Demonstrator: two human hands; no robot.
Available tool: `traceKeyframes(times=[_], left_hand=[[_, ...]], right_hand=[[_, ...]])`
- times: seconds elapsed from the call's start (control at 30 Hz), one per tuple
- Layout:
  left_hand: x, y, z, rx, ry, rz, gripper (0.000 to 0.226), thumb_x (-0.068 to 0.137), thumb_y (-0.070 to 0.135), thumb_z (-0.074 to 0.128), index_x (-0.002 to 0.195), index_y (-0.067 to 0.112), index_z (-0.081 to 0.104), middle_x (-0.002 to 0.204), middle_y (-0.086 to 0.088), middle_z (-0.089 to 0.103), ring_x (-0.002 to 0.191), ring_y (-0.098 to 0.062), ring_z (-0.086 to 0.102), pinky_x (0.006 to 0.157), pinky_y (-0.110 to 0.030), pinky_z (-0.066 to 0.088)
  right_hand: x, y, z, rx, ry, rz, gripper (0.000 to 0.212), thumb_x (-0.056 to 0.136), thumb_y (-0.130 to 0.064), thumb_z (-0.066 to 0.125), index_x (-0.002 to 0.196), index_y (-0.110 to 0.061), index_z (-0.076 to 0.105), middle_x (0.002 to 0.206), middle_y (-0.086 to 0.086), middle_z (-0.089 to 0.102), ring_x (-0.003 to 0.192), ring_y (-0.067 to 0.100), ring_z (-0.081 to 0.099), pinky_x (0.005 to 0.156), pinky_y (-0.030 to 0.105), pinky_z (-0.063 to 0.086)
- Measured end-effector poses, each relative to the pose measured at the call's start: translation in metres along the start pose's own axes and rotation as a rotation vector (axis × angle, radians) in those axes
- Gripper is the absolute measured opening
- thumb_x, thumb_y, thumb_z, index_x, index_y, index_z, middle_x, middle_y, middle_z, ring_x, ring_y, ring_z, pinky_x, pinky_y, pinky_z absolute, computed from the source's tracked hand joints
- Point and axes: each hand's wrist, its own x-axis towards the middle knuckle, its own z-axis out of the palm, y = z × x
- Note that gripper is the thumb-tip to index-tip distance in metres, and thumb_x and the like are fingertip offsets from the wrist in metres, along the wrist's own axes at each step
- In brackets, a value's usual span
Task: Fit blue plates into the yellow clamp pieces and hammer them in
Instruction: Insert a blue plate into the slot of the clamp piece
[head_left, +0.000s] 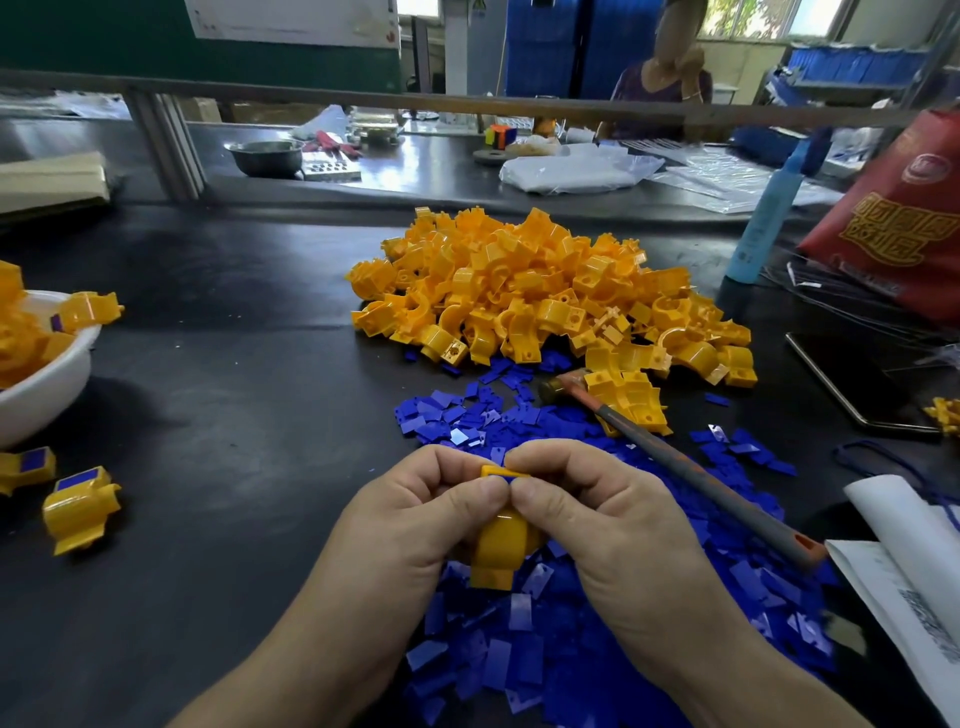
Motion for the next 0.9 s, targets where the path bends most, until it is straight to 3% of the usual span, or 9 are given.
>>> traceKeyframes(times=[0.2, 0.33, 0.4, 0.5, 0.6, 0.7, 0.77, 0.83, 0.9], left_hand=[[0.001, -0.005, -0.002, -0.003, -0.041, 0.029, 0.051, 0.058, 0.059, 0.086, 0.092, 0.023, 0.074, 0.084, -0.009, 0.075, 0.073, -0.021, 0.071, 0.062, -0.028, 0.055], [0.000, 0.000, 0.003, 0.046, 0.003, 0.048, 0.035, 0.067, 0.055, 0.079, 0.093, 0.032, 0.075, 0.086, -0.003, 0.076, 0.074, -0.017, 0.073, 0.060, -0.025, 0.056], [-0.003, 0.003, 0.007, 0.225, 0.078, 0.121, 0.041, 0.062, 0.066, 0.067, 0.099, 0.048, 0.069, 0.091, 0.013, 0.074, 0.078, -0.007, 0.072, 0.059, -0.017, 0.055], [-0.009, 0.005, 0.013, 0.686, 0.130, 0.190, 0.058, 0.054, 0.081, 0.063, 0.105, 0.063, 0.043, 0.107, 0.038, 0.055, 0.090, 0.013, 0.058, 0.063, -0.018, 0.052], [-0.012, 0.003, 0.016, 0.903, 0.140, 0.204, 0.048, 0.062, 0.068, 0.060, 0.103, 0.065, 0.035, 0.099, 0.032, 0.054, 0.092, 0.014, 0.051, 0.066, -0.017, 0.047], [-0.004, 0.008, 0.000, 0.954, 0.242, 0.205, 0.034, 0.073, 0.059, 0.062, 0.100, 0.054, 0.042, 0.089, 0.027, 0.056, 0.086, 0.008, 0.055, 0.060, -0.014, 0.041], [0.005, 0.014, -0.024, 1.037, 0.341, 0.163, 0.034, 0.079, 0.051, 0.068, 0.103, 0.052, 0.045, 0.087, 0.025, 0.055, 0.077, 0.002, 0.055, 0.060, -0.016, 0.037], [0.014, 0.019, -0.051, 1.133, 0.421, 0.082, 0.027, 0.082, 0.043, 0.069, 0.106, 0.041, 0.057, 0.089, 0.018, 0.058, 0.077, -0.004, 0.055, 0.062, -0.026, 0.038], [0.020, 0.021, -0.071, 1.231, 0.458, -0.012, 0.027, 0.085, 0.039, 0.068, 0.111, 0.033, 0.062, 0.098, 0.009, 0.063, 0.086, -0.017, 0.057, 0.070, -0.032, 0.041]], right_hand=[[-0.002, -0.002, -0.002, 0.021, -0.004, -0.010, 0.023, 0.071, -0.036, 0.064, 0.092, -0.038, 0.071, 0.096, -0.009, 0.070, 0.092, 0.009, 0.067, 0.074, 0.021, 0.055], [-0.002, -0.002, 0.002, -0.017, 0.016, -0.055, 0.022, 0.072, -0.039, 0.062, 0.093, -0.043, 0.069, 0.095, -0.013, 0.070, 0.090, 0.006, 0.066, 0.071, 0.015, 0.053], [-0.001, -0.001, 0.003, -0.043, 0.063, -0.074, 0.022, 0.074, -0.040, 0.061, 0.093, -0.045, 0.067, 0.094, -0.014, 0.069, 0.088, 0.005, 0.067, 0.069, 0.015, 0.053], [0.001, 0.002, 0.001, -0.036, 0.147, -0.070, 0.021, 0.072, -0.040, 0.062, 0.092, -0.043, 0.067, 0.091, -0.016, 0.069, 0.084, 0.002, 0.066, 0.065, 0.012, 0.052], [0.001, 0.001, 0.003, -0.128, 0.088, -0.049, 0.014, 0.076, -0.038, 0.063, 0.089, -0.043, 0.065, 0.091, -0.022, 0.067, 0.084, -0.004, 0.064, 0.063, 0.008, 0.050], [0.004, 0.001, -0.006, -0.682, 0.124, -0.181, 0.026, 0.079, -0.049, 0.059, 0.105, -0.051, 0.054, 0.104, -0.026, 0.061, 0.096, -0.006, 0.057, 0.074, 0.011, 0.050], [0.009, 0.004, -0.027, -1.073, 0.301, -0.293, 0.044, 0.082, -0.045, 0.058, 0.124, -0.035, 0.052, 0.117, -0.016, 0.056, 0.109, 0.004, 0.050, 0.090, 0.024, 0.044], [0.014, 0.004, -0.051, -1.358, 0.404, -0.130, 0.050, 0.083, -0.047, 0.058, 0.129, -0.027, 0.050, 0.123, -0.003, 0.054, 0.113, 0.019, 0.047, 0.089, 0.037, 0.042], [0.018, 0.007, -0.069, -1.567, 0.350, 0.180, 0.055, 0.085, -0.056, 0.049, 0.134, -0.031, 0.042, 0.128, -0.002, 0.051, 0.115, 0.022, 0.046, 0.089, 0.040, 0.043]])
